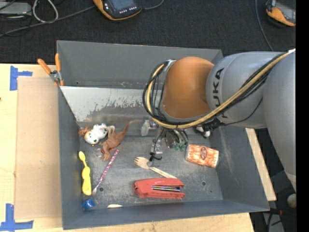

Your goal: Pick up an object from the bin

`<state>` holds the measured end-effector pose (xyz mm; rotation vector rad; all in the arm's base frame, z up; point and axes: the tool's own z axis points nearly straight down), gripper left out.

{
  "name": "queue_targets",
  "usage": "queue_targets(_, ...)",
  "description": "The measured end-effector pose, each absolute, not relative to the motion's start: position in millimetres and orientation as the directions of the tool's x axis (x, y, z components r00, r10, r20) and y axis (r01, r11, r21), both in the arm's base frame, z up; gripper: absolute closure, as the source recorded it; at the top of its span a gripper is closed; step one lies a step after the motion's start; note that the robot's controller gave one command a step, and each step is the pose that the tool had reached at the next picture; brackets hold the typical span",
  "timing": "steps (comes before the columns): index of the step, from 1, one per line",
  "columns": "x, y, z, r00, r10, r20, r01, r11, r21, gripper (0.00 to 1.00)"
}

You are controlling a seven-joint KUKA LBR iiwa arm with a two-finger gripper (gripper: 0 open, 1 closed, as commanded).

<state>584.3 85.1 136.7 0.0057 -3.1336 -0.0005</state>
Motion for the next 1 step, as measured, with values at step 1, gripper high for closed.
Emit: queue_targets(1, 586.0, 84.7, 140.1, -1.0, -0.002, 0.0, -0.002, 1.0, 0.001, 0.0)
